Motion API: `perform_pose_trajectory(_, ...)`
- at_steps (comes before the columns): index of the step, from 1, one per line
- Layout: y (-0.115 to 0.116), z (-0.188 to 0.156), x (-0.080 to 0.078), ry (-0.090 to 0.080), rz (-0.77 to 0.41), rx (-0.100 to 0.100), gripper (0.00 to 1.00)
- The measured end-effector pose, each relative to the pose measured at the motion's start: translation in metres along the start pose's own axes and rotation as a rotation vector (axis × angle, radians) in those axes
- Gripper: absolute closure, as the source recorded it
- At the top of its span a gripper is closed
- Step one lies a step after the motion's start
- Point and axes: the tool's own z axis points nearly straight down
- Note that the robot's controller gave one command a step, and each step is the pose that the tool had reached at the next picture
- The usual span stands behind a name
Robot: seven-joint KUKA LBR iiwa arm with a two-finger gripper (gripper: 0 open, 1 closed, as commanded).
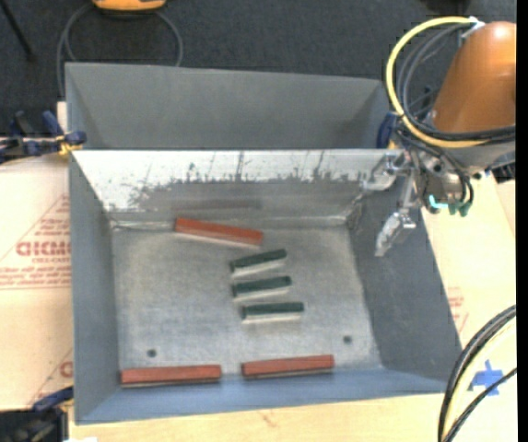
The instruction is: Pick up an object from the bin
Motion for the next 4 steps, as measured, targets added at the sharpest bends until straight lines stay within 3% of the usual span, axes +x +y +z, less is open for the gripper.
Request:
perform_pose_trajectory(1,0.000,-0.005,-0.002,-0.008,-0.002,0.001,0.00)
perform_pose_trajectory(2,0.019,0.015,-0.002,-0.016,-0.069,0.005,0.00)
perform_pose_trajectory(3,0.045,0.077,-0.009,-0.013,-0.171,0.000,0.00)
perform_pose_trajectory(4,0.060,0.127,-0.003,-0.009,-0.219,0.001,0.00)
